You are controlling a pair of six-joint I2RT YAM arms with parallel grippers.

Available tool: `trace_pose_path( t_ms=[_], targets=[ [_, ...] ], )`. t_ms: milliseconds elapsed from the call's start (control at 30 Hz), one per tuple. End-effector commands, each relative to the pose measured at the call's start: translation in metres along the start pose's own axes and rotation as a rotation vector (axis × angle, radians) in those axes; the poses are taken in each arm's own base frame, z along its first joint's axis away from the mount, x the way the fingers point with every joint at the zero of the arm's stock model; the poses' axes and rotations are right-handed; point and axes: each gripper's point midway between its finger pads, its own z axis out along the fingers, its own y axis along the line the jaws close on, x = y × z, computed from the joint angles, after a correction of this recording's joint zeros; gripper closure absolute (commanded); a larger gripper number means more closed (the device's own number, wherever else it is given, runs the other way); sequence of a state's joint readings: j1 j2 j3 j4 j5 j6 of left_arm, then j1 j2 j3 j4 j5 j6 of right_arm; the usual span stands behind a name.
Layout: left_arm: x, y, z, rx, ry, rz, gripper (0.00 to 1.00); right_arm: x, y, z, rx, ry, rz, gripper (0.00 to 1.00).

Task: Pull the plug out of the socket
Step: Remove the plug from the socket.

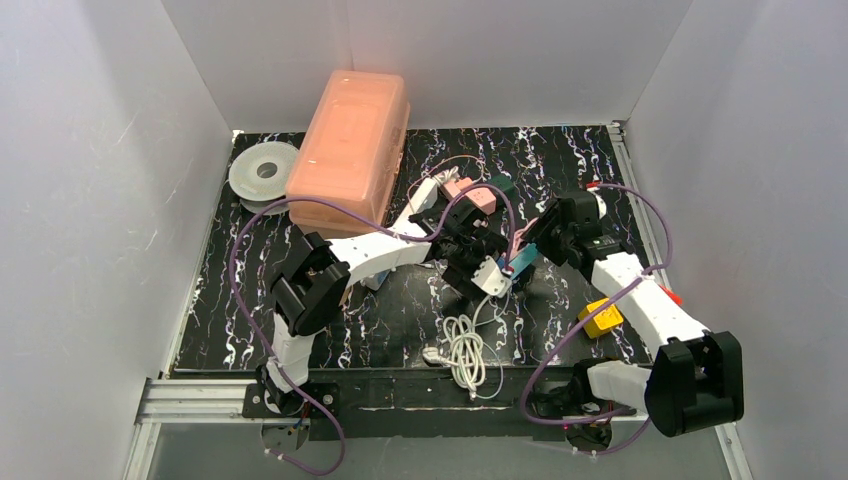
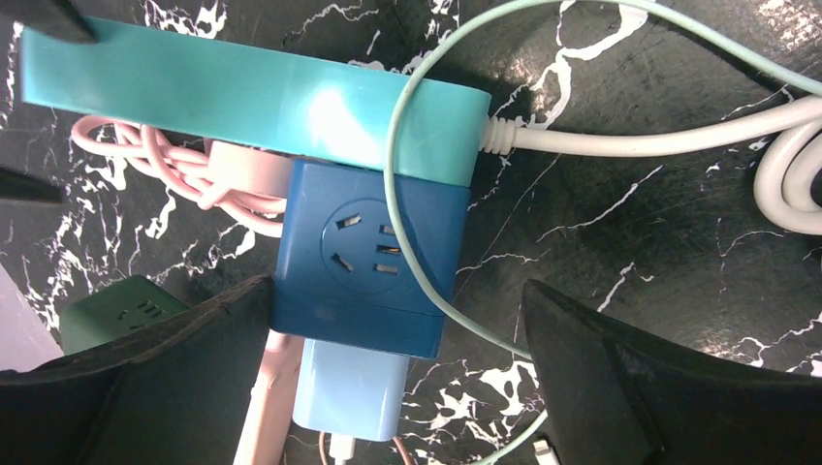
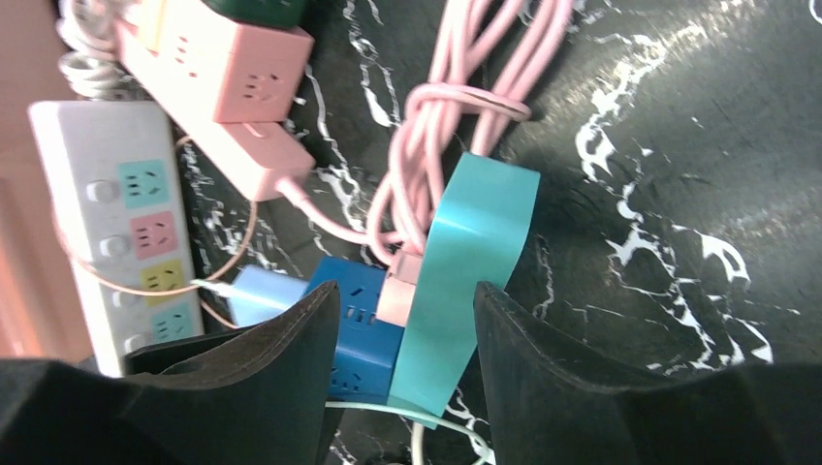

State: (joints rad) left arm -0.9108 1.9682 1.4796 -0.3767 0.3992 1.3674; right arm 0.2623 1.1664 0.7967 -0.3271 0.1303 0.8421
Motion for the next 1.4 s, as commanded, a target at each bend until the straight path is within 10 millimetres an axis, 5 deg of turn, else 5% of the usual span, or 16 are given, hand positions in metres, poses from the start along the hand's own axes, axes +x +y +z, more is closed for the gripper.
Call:
trace_pose_path(
  t_ms=[0, 300, 700, 1367],
  targets=[
    [-0.016, 0.014, -0.032, -0.03, -0.048, 0.035, 0.02, 0.002, -0.012, 0.003, 0.077, 0.012, -0.027, 0.38],
    [-0.035, 0.012, -0.072, -0.047, -0.094, -0.015, 0.02, 0.014, -0.023, 0.005, 0.209, 0.033, -0.076, 0.36],
    [-0.03, 0.002, -0.086, -0.047, -0.074, -0.042, 0.02, 0.002, -0.017, -0.023, 0.193, -0.032, -0.075, 0.35],
    [-0.014, 0.011, -0.099, -0.109, -0.045, -0.03, 0.0, 0.015, -0.023, 0.039, 0.276, -0.047, -0.058, 0.43]
  ],
)
